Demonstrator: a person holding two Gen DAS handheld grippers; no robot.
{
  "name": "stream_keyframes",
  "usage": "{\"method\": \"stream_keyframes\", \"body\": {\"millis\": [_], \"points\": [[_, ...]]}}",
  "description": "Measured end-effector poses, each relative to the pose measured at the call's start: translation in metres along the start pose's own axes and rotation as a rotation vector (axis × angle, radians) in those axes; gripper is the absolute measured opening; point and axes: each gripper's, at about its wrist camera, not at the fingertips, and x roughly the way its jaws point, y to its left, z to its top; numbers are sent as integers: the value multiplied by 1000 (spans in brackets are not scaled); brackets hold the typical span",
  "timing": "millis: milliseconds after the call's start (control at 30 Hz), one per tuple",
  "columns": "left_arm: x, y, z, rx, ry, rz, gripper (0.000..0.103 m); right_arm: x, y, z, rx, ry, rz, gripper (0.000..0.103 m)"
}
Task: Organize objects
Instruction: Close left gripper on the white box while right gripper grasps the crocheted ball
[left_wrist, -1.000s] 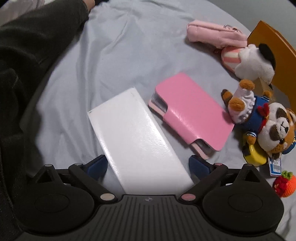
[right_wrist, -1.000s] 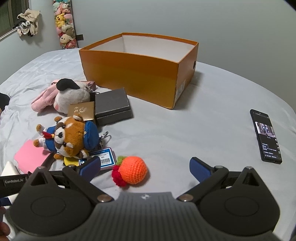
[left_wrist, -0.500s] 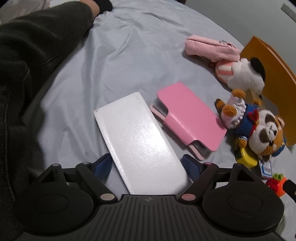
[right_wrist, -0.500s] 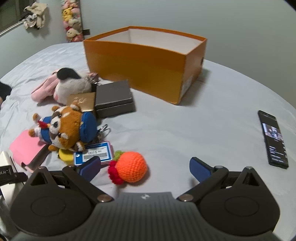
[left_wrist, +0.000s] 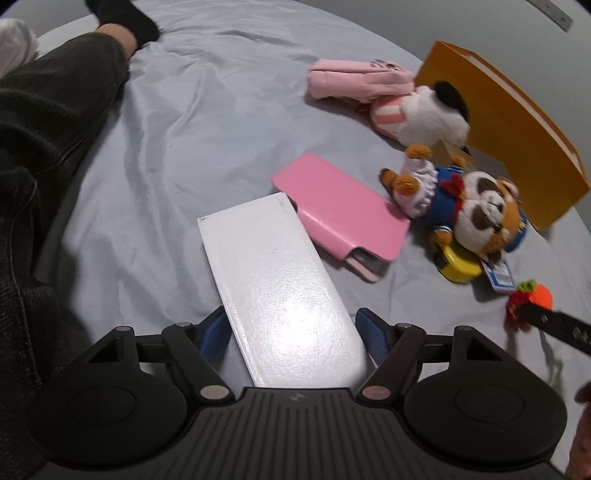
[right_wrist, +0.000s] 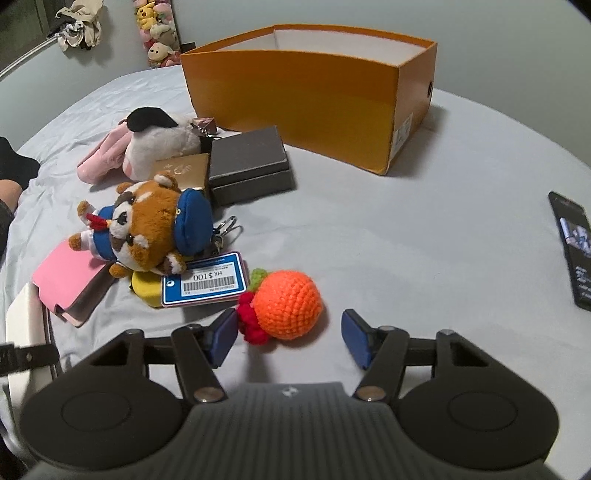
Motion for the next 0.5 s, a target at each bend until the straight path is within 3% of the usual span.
{"method": "stream_keyframes", "body": {"millis": [133,500], "points": [[-5,-1,1,27,-8,-18,85,4,-1,1,5,6,35,51],[-20,6,-1,57,-20,-26,76,-6,-4,3,17,-18,43,49]]}}
